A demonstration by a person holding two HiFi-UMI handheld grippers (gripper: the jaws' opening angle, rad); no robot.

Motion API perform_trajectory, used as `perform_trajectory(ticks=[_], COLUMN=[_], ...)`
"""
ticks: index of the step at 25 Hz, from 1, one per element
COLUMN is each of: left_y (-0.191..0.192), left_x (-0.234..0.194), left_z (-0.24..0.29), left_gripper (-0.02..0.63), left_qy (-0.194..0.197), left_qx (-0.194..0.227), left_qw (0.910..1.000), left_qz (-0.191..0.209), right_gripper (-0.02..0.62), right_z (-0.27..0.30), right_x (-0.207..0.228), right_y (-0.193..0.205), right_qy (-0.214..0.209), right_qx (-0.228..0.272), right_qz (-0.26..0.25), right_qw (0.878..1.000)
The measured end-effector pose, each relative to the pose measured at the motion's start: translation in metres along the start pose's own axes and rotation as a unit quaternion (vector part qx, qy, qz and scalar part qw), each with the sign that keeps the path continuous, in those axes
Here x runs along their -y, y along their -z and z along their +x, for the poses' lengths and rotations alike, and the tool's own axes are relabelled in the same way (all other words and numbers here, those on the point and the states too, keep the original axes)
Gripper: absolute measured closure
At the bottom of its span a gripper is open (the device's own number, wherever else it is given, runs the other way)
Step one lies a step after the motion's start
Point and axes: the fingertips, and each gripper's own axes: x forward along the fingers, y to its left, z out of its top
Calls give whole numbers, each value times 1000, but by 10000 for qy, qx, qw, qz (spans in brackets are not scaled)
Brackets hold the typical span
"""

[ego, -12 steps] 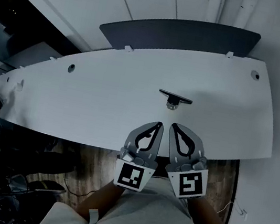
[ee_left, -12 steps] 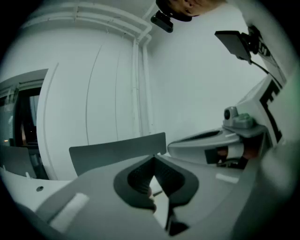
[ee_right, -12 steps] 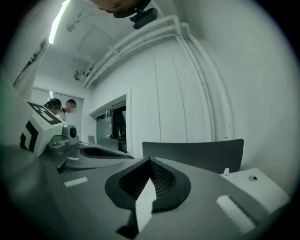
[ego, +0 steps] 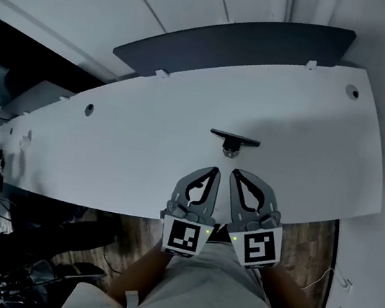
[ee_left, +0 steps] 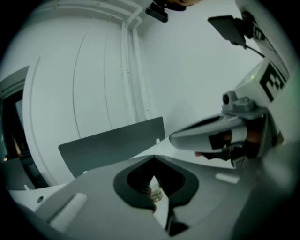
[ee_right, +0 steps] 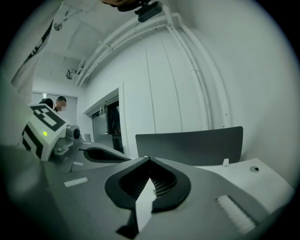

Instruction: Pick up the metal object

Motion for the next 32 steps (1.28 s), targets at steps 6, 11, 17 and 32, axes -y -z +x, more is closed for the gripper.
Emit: perform_trajectory(ticks=[6, 11, 17, 32], left_y=[34, 60, 117, 190], left_x=[-8, -3, 6, 20], left_z=[35, 67, 104, 147], left_gripper=[607, 607, 606, 414], left_qy=[519, 858, 1128, 1625], left_qx=[-280, -554, -1105, -1788], left_qw=[9950, 9809, 9103, 8416], left_qz=[807, 1653, 3827, 4831], right_gripper=[594, 594, 594, 594], right_z=[18, 29, 40, 49], right_x=[6, 14, 29, 42], right_y=[19, 30, 55, 78], right_qy=[478, 698, 943, 1080], right_qx=[-465, -732, -1081, -1336], right_qz=[205, 283, 381, 633], right_qw=[9976, 9945, 9889, 9831])
